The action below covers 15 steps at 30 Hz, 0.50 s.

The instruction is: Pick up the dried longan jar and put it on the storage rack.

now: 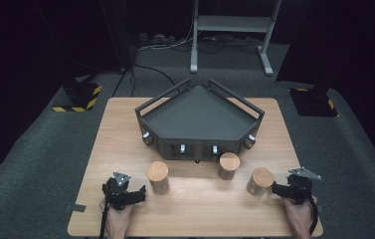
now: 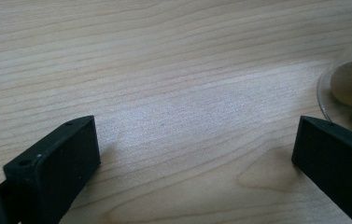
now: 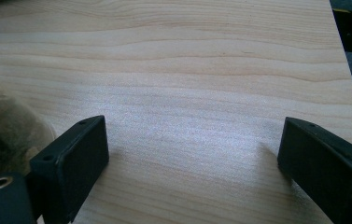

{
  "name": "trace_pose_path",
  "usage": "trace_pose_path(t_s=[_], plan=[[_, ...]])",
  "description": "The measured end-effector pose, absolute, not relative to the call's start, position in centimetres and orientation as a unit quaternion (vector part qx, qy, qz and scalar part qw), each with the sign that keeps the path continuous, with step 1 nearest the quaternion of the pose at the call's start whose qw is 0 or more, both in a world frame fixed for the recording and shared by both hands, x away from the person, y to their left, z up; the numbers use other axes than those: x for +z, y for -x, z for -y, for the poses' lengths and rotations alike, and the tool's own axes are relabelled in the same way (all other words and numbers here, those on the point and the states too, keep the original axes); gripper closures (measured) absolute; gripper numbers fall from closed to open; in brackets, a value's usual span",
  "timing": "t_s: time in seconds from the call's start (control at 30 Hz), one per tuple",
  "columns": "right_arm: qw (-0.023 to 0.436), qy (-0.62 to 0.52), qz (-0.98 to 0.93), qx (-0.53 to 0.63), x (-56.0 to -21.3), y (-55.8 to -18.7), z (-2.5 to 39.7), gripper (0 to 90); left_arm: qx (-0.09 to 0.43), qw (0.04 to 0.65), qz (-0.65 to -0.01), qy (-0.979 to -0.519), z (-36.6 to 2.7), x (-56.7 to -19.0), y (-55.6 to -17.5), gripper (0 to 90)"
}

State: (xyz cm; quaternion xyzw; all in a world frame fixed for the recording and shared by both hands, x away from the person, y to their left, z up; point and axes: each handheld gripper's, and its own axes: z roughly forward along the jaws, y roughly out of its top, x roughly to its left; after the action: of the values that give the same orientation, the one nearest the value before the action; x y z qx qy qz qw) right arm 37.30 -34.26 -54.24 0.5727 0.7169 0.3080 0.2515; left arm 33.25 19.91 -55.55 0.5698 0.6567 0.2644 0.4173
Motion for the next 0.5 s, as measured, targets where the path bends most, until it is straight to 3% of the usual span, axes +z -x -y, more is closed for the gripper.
trace_pose_path(t_s=[0.5], plan=[[0.252, -0.574, -0.716, 0.308, -54.2, -37.3, 34.2, 8.0, 0.239, 0.437, -0.63, -0.596, -19.3, -55.5, -31.5, 0.3]])
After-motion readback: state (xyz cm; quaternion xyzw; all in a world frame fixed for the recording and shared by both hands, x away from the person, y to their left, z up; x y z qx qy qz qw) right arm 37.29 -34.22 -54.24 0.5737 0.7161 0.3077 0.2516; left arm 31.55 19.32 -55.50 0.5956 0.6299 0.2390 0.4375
